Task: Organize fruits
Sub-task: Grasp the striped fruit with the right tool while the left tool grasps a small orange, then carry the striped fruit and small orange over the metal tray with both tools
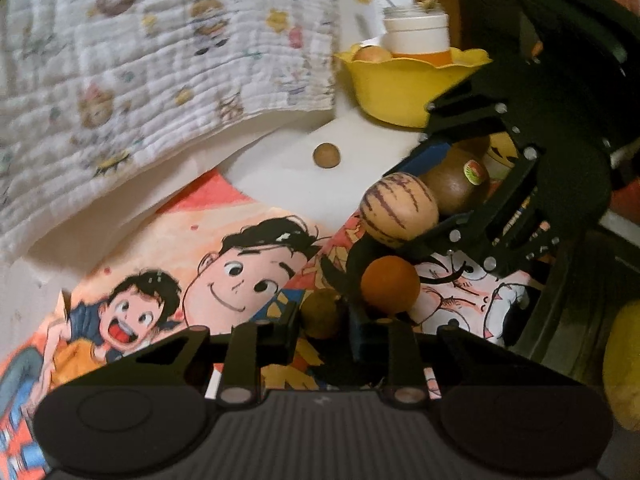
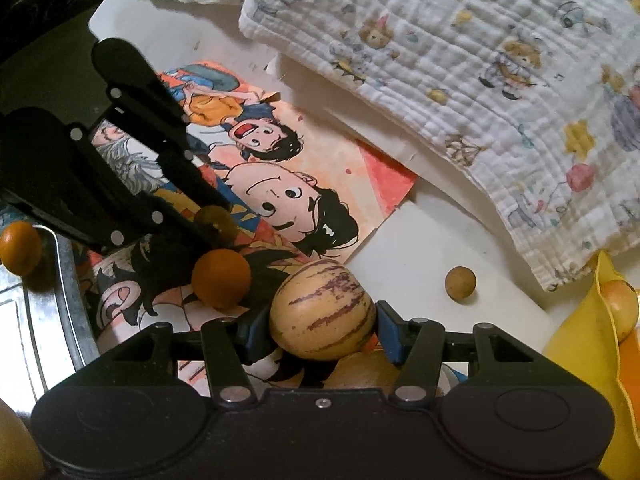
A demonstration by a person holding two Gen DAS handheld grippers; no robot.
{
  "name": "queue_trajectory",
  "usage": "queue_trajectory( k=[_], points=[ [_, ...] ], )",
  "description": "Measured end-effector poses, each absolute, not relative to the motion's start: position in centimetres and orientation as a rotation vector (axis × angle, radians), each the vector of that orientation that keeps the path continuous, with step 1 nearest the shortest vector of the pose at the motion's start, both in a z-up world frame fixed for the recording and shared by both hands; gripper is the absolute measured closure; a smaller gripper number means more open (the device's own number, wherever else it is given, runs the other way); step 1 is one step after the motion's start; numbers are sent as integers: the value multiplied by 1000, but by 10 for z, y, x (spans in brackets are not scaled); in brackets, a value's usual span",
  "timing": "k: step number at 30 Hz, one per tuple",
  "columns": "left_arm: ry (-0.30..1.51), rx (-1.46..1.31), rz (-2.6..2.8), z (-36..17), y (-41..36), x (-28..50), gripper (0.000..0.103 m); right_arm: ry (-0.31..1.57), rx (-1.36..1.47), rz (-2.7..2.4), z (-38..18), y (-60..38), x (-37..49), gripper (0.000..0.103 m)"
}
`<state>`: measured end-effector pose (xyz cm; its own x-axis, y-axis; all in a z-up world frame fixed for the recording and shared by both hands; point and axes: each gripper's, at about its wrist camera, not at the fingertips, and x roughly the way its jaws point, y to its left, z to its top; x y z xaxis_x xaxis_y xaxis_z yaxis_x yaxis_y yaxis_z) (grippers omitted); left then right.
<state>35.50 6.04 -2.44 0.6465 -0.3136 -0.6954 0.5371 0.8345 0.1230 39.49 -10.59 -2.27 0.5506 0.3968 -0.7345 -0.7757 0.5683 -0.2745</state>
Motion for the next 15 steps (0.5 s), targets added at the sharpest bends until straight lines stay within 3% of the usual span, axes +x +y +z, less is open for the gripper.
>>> queue_trajectory(
  k=[15],
  points=[
    [700, 193, -490, 1, 73, 317, 75, 678, -467, 770, 1, -117, 366, 46]
  ],
)
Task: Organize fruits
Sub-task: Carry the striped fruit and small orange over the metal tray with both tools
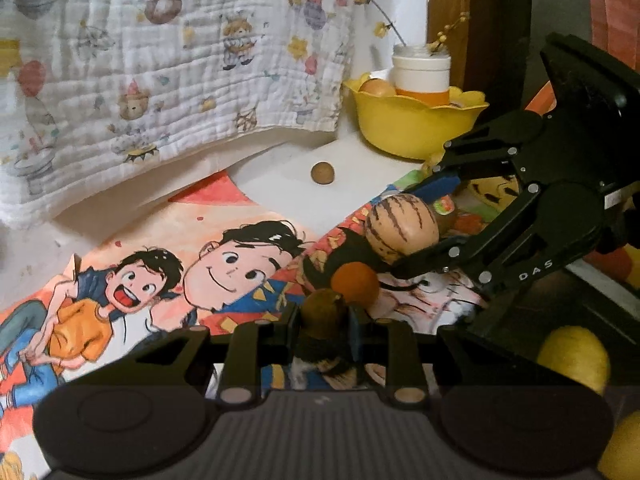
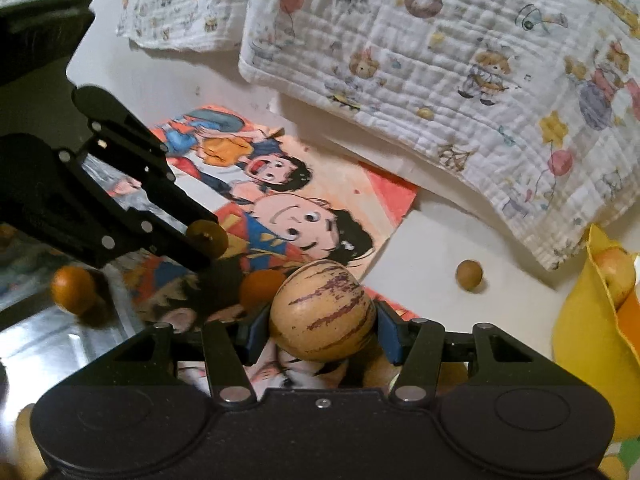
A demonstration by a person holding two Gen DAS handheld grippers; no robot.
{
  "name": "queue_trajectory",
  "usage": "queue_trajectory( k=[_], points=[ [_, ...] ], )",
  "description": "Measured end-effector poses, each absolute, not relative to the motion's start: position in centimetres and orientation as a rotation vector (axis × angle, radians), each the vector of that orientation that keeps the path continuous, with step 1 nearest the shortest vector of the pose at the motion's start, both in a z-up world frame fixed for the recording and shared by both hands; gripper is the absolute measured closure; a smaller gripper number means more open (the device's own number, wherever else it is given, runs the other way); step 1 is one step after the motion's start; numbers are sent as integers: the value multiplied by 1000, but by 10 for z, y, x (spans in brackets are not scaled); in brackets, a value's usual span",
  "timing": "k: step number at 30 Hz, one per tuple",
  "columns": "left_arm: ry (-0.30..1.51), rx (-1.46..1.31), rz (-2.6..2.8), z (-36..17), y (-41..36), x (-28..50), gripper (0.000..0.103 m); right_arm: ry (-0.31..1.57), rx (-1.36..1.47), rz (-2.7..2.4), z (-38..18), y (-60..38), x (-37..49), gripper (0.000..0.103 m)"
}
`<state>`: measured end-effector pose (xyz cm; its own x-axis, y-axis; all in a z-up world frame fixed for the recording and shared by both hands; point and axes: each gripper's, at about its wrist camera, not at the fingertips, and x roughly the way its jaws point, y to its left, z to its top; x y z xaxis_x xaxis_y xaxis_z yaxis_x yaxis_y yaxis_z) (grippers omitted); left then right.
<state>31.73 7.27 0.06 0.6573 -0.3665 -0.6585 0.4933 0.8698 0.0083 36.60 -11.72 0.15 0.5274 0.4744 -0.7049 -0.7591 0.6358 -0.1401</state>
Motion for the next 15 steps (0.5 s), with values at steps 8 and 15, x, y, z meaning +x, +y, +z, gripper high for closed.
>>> queue_trajectory(
  k=[8, 15],
  points=[
    [692, 141, -502, 8, 84, 280, 75, 757, -310, 875, 20, -125, 338, 46],
    [705, 116, -512, 7, 89, 244, 75, 802, -337, 957, 19, -110, 310, 46]
  ],
)
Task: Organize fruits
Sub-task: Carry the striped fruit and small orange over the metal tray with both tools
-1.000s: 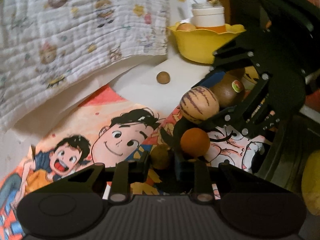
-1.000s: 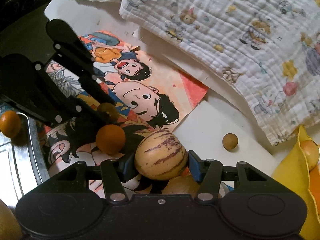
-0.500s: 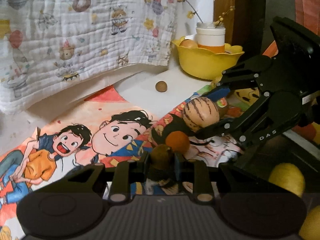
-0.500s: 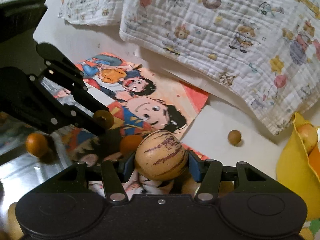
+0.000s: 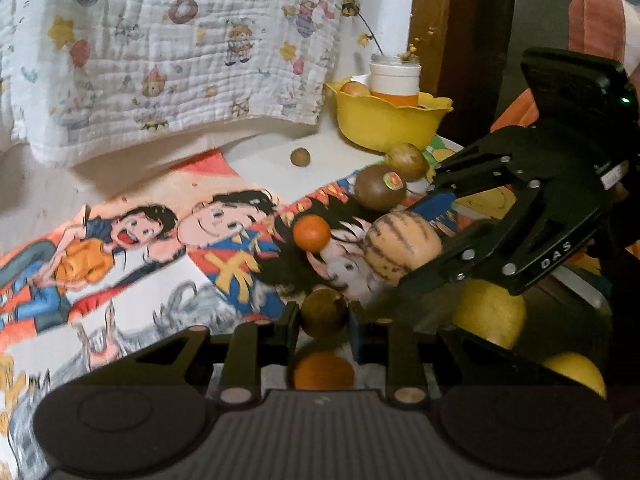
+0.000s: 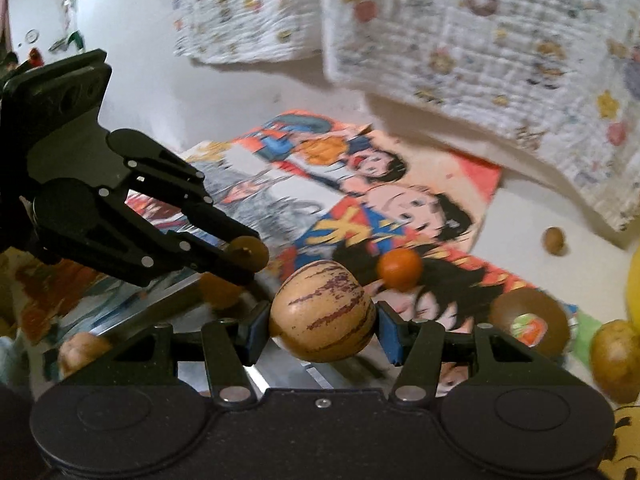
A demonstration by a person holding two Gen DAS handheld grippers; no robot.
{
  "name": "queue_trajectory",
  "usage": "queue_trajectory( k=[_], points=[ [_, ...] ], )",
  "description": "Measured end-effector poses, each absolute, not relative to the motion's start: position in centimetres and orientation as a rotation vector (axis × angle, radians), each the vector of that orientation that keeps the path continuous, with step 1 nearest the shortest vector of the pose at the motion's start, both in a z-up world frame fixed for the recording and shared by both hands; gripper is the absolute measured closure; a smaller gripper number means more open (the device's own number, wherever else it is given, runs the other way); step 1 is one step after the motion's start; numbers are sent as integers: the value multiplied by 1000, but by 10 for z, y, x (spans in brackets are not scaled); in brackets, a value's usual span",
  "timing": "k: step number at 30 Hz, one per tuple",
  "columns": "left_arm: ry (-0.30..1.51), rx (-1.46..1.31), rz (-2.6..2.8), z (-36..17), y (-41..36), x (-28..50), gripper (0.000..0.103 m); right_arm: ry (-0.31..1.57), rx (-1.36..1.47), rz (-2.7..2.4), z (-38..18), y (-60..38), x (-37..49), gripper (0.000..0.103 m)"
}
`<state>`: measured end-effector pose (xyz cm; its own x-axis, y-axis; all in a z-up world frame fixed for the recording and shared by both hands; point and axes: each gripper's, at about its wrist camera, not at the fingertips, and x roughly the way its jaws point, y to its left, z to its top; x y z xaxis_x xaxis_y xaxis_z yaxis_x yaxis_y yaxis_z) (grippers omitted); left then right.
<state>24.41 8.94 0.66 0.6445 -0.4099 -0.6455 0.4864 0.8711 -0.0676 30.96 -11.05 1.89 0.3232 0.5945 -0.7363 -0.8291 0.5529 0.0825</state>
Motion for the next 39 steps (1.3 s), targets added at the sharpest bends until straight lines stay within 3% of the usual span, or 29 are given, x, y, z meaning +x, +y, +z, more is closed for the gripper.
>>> queue_trajectory(
  k=[21, 39],
  points=[
    [765, 82, -567, 7, 95, 188, 75, 882, -488, 1015, 8, -81, 284, 45],
    [889, 84, -539, -6, 89, 191, 75, 863, -516, 1013, 8, -77, 280, 45]
  ],
)
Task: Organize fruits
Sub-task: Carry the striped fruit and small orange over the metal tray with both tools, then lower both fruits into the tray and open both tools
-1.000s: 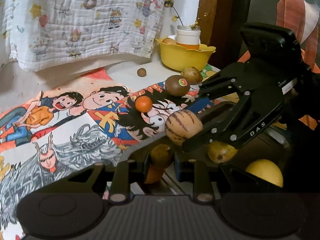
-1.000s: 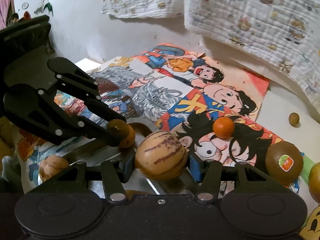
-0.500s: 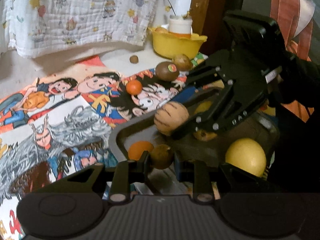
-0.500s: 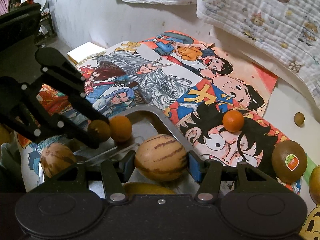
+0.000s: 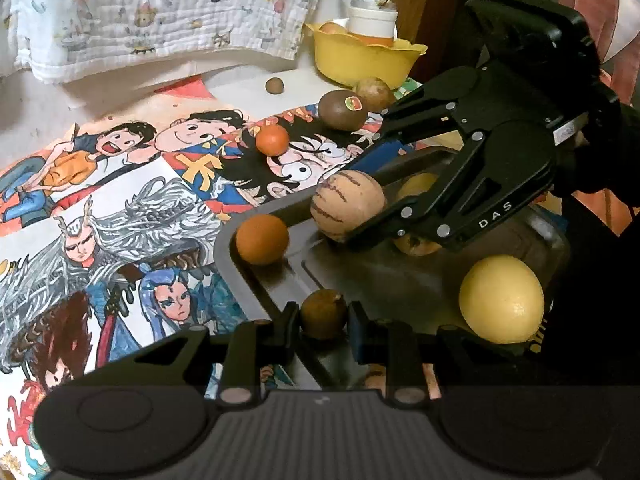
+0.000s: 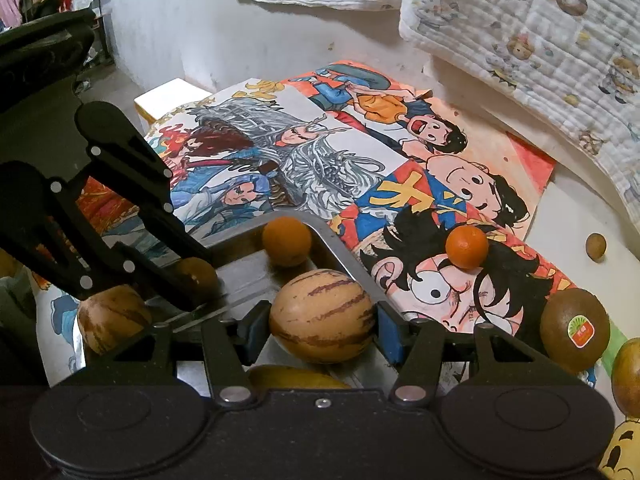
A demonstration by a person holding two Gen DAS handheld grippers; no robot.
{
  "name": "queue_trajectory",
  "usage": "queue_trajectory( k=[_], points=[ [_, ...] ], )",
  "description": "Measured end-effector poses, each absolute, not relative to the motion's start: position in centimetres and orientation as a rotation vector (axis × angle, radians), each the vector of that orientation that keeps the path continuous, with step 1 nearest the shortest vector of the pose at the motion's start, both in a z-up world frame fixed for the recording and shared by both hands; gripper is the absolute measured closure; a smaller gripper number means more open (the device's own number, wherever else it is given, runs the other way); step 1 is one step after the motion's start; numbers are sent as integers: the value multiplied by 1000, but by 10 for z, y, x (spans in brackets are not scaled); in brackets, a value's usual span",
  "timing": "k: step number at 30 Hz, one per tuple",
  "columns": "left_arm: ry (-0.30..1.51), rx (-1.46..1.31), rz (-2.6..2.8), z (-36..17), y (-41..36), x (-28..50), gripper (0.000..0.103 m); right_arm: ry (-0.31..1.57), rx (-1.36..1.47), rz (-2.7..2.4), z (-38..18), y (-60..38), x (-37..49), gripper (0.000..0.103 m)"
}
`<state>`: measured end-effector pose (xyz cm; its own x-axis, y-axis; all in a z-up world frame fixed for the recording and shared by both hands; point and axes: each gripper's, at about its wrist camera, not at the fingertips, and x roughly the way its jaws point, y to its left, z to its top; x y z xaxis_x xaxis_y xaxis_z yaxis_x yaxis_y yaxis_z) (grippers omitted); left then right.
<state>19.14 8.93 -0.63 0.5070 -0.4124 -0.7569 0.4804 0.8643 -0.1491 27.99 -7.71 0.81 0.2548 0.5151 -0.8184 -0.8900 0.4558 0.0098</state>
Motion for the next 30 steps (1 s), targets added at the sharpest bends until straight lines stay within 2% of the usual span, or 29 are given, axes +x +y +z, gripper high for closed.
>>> queue_trajectory(
  k=[4, 9, 12, 16, 19, 30],
  points=[
    [904, 79, -528, -8, 87, 194, 74, 859, -505, 1004, 8, -80, 278, 44],
    [906, 71, -520, -6, 85, 192, 66, 860, -479, 995, 8, -84, 275, 39],
    [897, 60, -512, -3, 85, 188, 60, 853, -460, 993, 10, -89, 270, 35],
    [878, 60, -488, 4, 87, 179, 46, 836, -442, 989, 16, -94, 262, 32],
    [863, 57, -465, 11, 89, 169, 41, 819, -430, 984, 22, -100, 253, 28],
    [780, 22, -385, 31, 92, 114, 9, 765, -379, 980, 43, -125, 204, 9]
  ],
)
